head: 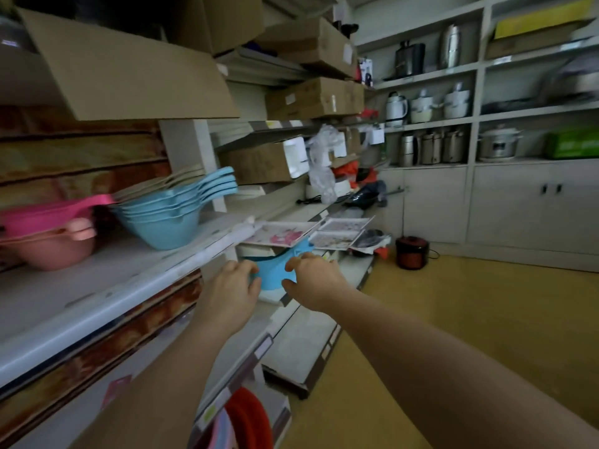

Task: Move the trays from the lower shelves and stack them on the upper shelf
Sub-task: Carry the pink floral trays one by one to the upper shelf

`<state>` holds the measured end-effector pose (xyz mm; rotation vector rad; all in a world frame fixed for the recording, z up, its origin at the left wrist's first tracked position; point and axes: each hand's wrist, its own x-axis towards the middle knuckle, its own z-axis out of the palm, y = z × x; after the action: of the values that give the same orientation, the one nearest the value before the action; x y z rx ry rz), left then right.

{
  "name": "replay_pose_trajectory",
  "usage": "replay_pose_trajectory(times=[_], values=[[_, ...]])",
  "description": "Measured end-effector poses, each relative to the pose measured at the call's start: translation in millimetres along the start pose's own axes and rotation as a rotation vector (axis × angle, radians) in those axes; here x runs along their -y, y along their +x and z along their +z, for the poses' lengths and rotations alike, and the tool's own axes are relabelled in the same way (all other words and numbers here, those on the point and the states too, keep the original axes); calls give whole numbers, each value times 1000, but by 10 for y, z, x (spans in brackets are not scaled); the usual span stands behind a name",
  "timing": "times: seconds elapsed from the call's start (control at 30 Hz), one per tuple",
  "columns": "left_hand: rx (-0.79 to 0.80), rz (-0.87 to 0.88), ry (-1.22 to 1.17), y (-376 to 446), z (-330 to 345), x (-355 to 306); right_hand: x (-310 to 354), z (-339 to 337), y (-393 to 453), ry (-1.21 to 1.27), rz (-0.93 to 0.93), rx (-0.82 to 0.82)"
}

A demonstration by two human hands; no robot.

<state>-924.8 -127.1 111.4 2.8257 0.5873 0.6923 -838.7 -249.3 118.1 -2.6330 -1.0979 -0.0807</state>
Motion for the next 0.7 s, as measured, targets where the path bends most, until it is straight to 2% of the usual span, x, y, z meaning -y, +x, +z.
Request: replay_pose_trajectory(times=[0.4,0.7], values=[[114,36,-1,1370,874,-29,-890,258,1143,-14,88,52],[210,85,-1,2532,1711,-401,-1829,321,2012,-30,170,104]])
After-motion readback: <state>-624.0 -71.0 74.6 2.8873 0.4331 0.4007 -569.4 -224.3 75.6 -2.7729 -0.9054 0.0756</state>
